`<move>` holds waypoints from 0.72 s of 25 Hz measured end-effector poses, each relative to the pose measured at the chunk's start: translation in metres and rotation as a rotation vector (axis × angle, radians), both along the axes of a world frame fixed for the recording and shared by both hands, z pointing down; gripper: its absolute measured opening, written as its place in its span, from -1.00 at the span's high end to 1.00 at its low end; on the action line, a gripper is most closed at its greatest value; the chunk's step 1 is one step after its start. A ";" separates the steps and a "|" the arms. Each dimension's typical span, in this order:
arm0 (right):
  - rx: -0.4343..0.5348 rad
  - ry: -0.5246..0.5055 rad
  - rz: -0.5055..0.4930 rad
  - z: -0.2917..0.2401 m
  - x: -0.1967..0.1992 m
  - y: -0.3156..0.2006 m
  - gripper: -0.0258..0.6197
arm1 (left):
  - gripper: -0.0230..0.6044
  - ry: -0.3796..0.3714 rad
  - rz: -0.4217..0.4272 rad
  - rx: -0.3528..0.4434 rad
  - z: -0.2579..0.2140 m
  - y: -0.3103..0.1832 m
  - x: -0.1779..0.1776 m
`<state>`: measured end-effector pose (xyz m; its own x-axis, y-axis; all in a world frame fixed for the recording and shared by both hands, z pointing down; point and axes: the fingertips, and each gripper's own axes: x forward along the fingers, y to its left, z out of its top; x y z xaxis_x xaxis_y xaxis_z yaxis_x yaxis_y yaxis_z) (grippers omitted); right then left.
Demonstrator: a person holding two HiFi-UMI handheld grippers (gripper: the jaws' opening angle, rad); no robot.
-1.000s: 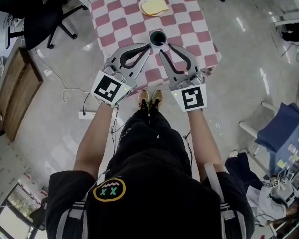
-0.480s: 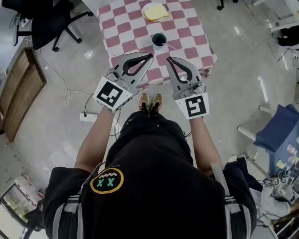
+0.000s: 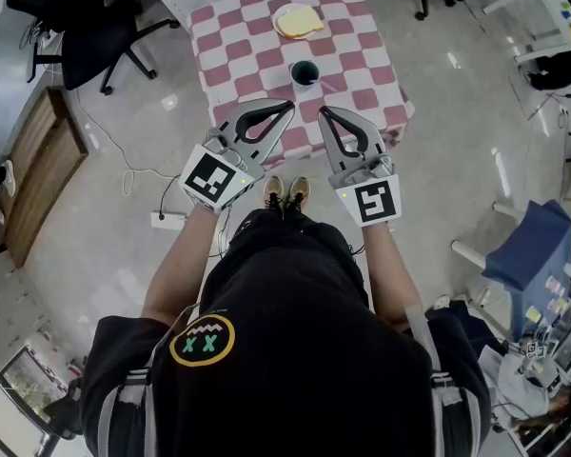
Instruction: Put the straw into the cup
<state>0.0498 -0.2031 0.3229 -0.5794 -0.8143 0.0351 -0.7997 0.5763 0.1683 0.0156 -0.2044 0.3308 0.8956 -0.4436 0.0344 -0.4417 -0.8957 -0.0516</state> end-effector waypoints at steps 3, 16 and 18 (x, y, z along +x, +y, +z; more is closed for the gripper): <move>0.001 0.001 -0.002 0.000 0.000 0.001 0.85 | 0.86 0.006 -0.009 0.004 -0.001 -0.001 -0.002; 0.001 0.006 -0.010 -0.001 -0.002 0.003 0.86 | 0.86 0.013 -0.021 0.010 -0.009 -0.001 -0.004; 0.001 0.006 -0.011 0.000 -0.002 0.005 0.86 | 0.86 0.001 -0.013 0.013 -0.005 0.002 -0.005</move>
<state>0.0473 -0.1978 0.3225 -0.5879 -0.8080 0.0375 -0.7925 0.5847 0.1735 0.0110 -0.2024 0.3255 0.8897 -0.4558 0.0272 -0.4535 -0.8890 -0.0628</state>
